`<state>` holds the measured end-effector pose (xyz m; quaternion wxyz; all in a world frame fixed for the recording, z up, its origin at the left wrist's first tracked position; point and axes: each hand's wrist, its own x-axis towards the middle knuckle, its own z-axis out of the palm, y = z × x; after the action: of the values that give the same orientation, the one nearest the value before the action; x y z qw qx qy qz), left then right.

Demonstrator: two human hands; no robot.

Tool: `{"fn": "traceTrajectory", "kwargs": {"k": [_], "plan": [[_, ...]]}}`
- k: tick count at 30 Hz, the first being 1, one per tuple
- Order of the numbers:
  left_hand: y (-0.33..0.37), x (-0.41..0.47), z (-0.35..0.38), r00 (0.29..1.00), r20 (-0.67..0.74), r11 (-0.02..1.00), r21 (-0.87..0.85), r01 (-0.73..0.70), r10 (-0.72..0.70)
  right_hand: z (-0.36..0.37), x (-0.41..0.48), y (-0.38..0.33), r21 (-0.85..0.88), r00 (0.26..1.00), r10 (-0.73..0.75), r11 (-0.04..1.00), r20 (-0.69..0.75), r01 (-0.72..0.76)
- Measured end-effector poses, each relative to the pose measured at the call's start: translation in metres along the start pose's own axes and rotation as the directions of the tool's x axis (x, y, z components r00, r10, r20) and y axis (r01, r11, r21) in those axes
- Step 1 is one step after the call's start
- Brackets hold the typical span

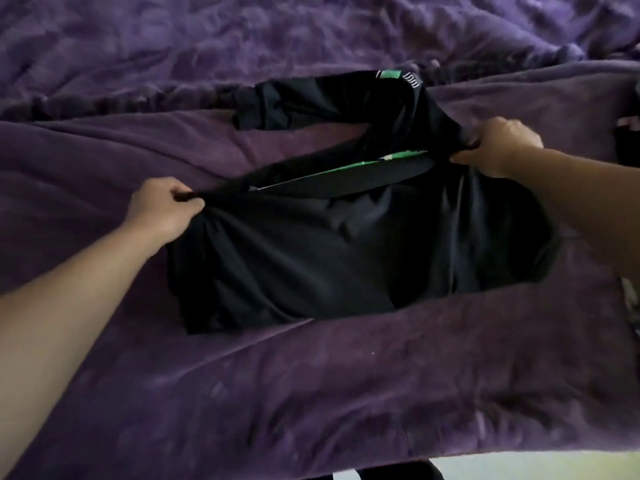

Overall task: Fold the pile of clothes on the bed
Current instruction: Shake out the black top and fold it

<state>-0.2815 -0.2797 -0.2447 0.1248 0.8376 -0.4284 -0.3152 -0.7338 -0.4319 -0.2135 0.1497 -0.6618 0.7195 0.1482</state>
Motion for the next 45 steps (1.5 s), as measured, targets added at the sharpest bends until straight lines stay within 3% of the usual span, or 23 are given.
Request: {"fn": "traceTrajectory", "kwargs": {"k": [3, 6, 8, 11, 14, 16, 18, 20, 22, 24, 26, 27, 30, 33, 35, 39, 42, 45], "plan": [[0.004, 0.012, 0.010, 0.991, -0.077, 0.944, 0.319, -0.079, 0.108, 0.007, 0.016, -0.028, -0.006, 0.981, -0.018, 1.000, -0.193, 0.017], [0.011, 0.023, 0.015, 0.976, -0.067, 0.909, 0.380, -0.169, 0.209, 0.001, 0.030, -0.068, 0.114, 0.943, -0.071, 0.987, -0.326, 0.114], [0.025, 0.035, 0.018, 0.974, -0.085, 0.959, 0.212, -0.190, 0.212, -0.007, 0.044, -0.089, 0.259, 0.955, -0.018, 0.961, -0.296, 0.098], [0.064, 0.067, 0.026, 0.992, -0.112, 0.977, -0.195, -0.084, 0.063, -0.013, 0.069, -0.092, 0.534, 0.965, 0.201, 0.842, -0.167, -0.083], [0.103, 0.102, 0.039, 0.989, -0.024, 0.831, -0.545, 0.111, -0.149, -0.002, 0.077, -0.070, 0.652, 0.952, 0.304, 0.725, -0.014, -0.222], [0.121, 0.117, 0.049, 0.975, 0.061, 0.739, -0.642, 0.204, -0.216, 0.014, 0.071, -0.051, 0.680, 0.950, 0.305, 0.683, 0.066, -0.266], [0.134, 0.122, 0.054, 0.976, 0.089, 0.714, -0.669, 0.206, -0.199, 0.021, 0.065, -0.042, 0.665, 0.955, 0.276, 0.693, 0.110, -0.277], [0.142, 0.120, 0.053, 0.997, -0.024, 0.814, -0.579, 0.044, -0.071, 0.016, 0.065, -0.042, 0.649, 0.970, 0.239, 0.732, 0.037, -0.206], [0.142, 0.103, 0.037, 0.965, -0.221, 0.882, -0.414, -0.227, 0.145, 0.008, 0.059, -0.041, 0.557, 0.966, 0.170, 0.830, -0.194, -0.034], [0.124, 0.074, 0.013, 0.836, -0.363, 0.858, -0.156, -0.490, 0.412, 0.003, 0.035, -0.035, 0.403, 0.902, 0.002, 0.895, -0.431, 0.190], [0.086, 0.041, -0.005, 0.731, -0.378, 0.806, 0.077, -0.587, 0.568, 0.010, 0.001, -0.022, 0.264, 0.820, -0.216, 0.877, -0.530, 0.402], [0.062, 0.022, -0.010, 0.735, -0.342, 0.808, 0.168, -0.565, 0.585, 0.018, -0.017, -0.012, 0.189, 0.790, -0.321, 0.860, -0.522, 0.475], [0.000, -0.026, -0.009, 0.857, -0.177, 0.835, 0.385, -0.392, 0.484, 0.050, -0.058, 0.023, -0.041, 0.742, -0.553, 0.811, -0.380, 0.584], [-0.020, -0.037, -0.002, 0.898, -0.183, 0.867, 0.393, -0.307, 0.401, 0.076, -0.076, 0.048, -0.124, 0.754, -0.603, 0.796, -0.262, 0.593], [-0.005, -0.033, 0.007, 0.898, -0.082, 0.821, 0.449, -0.354, 0.433, 0.076, -0.078, 0.046, -0.113, 0.758, -0.595, 0.801, -0.266, 0.588], [0.040, -0.033, 0.042, 0.849, 0.263, 0.619, 0.591, -0.517, 0.458, 0.072, -0.072, 0.012, -0.055, 0.746, -0.594, 0.792, -0.302, 0.608], [0.039, -0.037, 0.039, 0.859, 0.176, 0.610, 0.636, -0.472, 0.482, 0.072, -0.061, -0.008, -0.101, 0.756, -0.639, 0.769, -0.143, 0.631], [0.014, -0.056, 0.018, 0.869, 0.126, 0.561, 0.718, -0.412, 0.478, 0.073, -0.045, 0.000, -0.132, 0.847, -0.517, 0.838, 0.124, 0.530]]}}
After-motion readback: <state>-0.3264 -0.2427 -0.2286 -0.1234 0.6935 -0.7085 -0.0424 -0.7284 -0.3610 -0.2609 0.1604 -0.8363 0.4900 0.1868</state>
